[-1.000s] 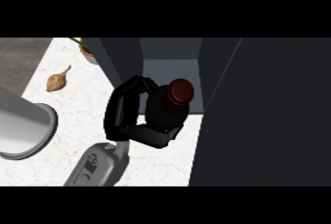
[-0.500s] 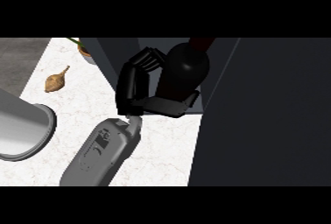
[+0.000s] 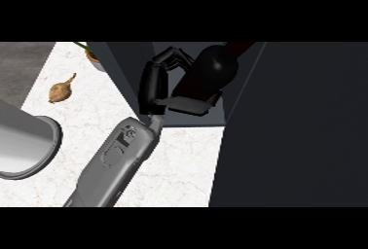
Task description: Pick up the wine, place it into the cabinet and close the cabinet
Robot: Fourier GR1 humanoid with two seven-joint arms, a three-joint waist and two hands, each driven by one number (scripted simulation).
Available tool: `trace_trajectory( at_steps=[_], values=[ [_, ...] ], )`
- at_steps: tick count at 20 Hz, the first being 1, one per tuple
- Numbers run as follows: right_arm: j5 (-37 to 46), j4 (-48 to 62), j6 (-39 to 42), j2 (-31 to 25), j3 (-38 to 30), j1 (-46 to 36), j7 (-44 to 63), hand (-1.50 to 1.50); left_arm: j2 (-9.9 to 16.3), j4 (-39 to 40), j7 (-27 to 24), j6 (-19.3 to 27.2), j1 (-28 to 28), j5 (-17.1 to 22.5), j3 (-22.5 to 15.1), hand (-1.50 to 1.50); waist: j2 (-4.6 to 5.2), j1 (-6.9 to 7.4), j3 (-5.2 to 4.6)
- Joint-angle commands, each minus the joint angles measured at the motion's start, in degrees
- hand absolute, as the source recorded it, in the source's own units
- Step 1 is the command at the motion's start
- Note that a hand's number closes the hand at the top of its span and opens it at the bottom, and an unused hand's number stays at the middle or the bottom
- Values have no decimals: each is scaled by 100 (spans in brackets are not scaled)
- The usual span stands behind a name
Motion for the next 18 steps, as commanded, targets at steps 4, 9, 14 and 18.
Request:
trace_trajectory(
  at_steps=[4,9,14,18],
  values=[
    [-889,-625,133,-142,-478,182,468,-150,-26,523,-247,108,-206,-121,63,150,-14,10,0],
    [-545,-259,282,218,-92,444,-302,-150,-27,1579,-1073,-195,-424,285,277,150,26,-13,-1],
    [-788,-588,261,103,-314,425,116,-150,-27,1484,-1182,216,-274,677,-195,150,0,-35,-2],
    [-545,-252,275,230,-98,333,-211,-150,-28,2099,-1288,203,-554,1030,-353,150,15,-43,-3]
  ],
)
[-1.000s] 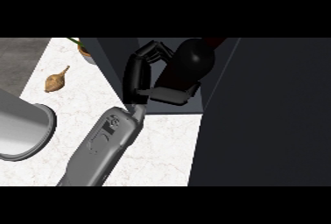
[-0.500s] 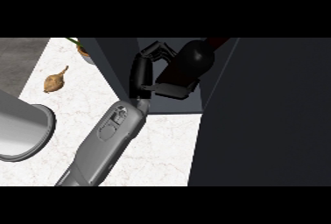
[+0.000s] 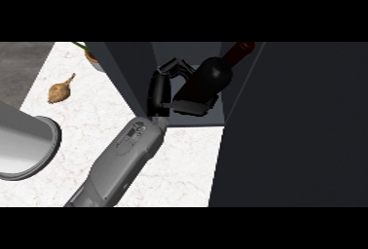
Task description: Pick up the wine, place it into the cabinet and close the cabinet
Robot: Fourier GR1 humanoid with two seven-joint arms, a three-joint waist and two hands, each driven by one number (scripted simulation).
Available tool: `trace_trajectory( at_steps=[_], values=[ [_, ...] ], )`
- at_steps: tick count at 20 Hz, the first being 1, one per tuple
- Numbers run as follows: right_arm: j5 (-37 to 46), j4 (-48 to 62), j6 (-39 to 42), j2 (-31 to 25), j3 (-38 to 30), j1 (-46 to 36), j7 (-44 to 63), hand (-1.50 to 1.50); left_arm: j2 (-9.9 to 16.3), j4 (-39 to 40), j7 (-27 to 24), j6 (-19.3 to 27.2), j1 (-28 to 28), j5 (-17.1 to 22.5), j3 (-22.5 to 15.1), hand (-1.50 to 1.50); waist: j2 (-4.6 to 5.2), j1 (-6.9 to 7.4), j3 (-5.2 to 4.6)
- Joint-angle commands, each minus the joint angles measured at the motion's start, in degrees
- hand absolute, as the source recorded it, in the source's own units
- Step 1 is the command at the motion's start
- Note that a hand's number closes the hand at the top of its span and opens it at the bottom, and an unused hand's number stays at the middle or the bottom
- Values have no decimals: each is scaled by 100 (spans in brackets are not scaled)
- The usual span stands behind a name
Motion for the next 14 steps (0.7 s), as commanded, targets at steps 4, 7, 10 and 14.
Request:
trace_trajectory(
  at_steps=[4,7,10,14],
  values=[
    [-642,-334,101,23,-210,121,65,-150,-1,1211,-588,84,-415,339,-213,150,22,-76,0],
    [-339,-731,-66,128,84,198,327,-150,-1,1501,-1023,63,-131,317,-241,150,8,-61,-3],
    [-84,-224,-131,162,338,-267,253,-150,-1,1809,-1254,221,-356,582,-392,150,21,-70,-8],
    [-579,-263,75,-28,-92,-247,273,-150,-1,2169,-1312,177,-685,926,-302,150,25,-106,-4]
  ],
)
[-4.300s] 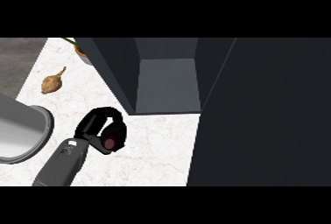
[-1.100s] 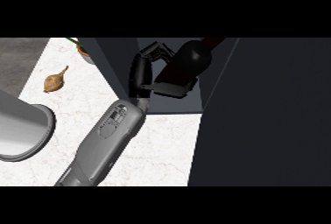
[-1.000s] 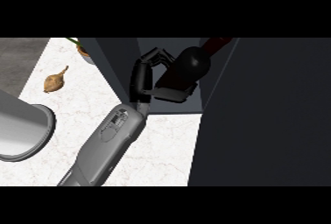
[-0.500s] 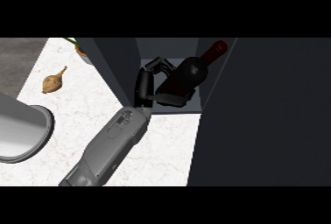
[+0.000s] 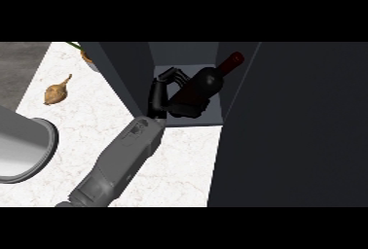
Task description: Pick up the wine, place it into the cabinet and close the cabinet
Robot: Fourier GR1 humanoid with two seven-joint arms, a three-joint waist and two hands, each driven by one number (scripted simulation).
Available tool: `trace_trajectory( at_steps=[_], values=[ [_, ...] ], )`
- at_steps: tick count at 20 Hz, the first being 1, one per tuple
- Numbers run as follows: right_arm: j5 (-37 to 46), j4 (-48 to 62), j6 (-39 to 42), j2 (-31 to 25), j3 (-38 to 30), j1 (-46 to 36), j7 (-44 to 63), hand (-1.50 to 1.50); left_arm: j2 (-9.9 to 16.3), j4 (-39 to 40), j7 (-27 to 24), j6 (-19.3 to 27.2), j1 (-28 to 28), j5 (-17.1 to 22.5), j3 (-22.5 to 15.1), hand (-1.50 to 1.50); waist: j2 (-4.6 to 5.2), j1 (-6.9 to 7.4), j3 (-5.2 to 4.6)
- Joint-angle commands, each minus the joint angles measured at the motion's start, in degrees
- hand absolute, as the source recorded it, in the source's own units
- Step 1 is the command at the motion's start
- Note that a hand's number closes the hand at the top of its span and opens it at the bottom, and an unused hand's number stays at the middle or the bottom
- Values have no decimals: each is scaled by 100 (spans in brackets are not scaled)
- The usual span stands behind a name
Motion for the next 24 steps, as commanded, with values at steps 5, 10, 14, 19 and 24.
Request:
trace_trajectory(
  at_steps=[5,10,14,19,24],
  values=[
    [-496,-366,39,-53,-293,152,169,-150,0,902,-693,-435,-485,474,553,150,9,-2,2],
    [-361,-472,-41,41,-39,150,304,-150,0,1296,-637,-722,-784,746,971,150,4,6,1],
    [-96,-449,-203,148,239,-122,368,-150,38,1908,-1038,-835,-909,757,1140,150,45,-87,-6],
    [-442,-379,46,111,-121,214,50,-150,-1,2100,-998,-852,-1065,793,1221,150,32,-56,3],
    [-347,43,30,92,-48,-173,45,-150,-1,2507,-877,-71,-1599,605,1218,150,68,-111,1]
  ],
)
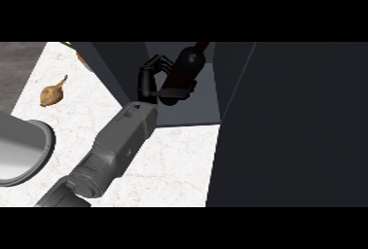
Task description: Pick up the wine, place it into the cabinet and close the cabinet
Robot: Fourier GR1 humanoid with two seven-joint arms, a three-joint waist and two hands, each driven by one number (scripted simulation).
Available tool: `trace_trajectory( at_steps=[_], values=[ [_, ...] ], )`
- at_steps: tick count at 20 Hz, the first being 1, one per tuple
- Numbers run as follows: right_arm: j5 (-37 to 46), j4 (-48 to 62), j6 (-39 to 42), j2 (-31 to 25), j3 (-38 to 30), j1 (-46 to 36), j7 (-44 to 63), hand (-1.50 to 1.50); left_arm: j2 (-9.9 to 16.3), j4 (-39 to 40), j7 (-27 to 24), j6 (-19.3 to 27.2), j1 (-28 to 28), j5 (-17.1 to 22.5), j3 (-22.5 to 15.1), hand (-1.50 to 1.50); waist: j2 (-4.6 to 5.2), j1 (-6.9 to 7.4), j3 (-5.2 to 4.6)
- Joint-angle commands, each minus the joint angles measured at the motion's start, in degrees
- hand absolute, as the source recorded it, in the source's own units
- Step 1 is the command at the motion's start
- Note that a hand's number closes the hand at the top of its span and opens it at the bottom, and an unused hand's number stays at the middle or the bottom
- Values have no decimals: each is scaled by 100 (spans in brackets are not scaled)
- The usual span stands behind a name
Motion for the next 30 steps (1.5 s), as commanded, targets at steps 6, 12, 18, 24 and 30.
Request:
trace_trajectory(
  at_steps=[6,12,18,24,30],
  values=[
    [-325,-244,-14,17,21,-180,240,-150,51,642,36,587,-406,-226,9,150,61,-146,-7],
    [-245,-116,85,60,-37,-114,-103,-150,60,802,97,654,-378,-187,106,150,121,-219,-5],
    [-362,-65,98,146,80,-199,-64,-150,63,802,237,580,-385,-68,260,150,148,-260,-9],
    [-212,-99,33,201,140,-144,-48,-150,59,613,285,-478,-90,317,668,150,126,-225,-13],
    [-245,150,97,255,164,-275,-223,-150,4,586,249,-890,201,556,847,150,157,-364,-17]
  ],
)
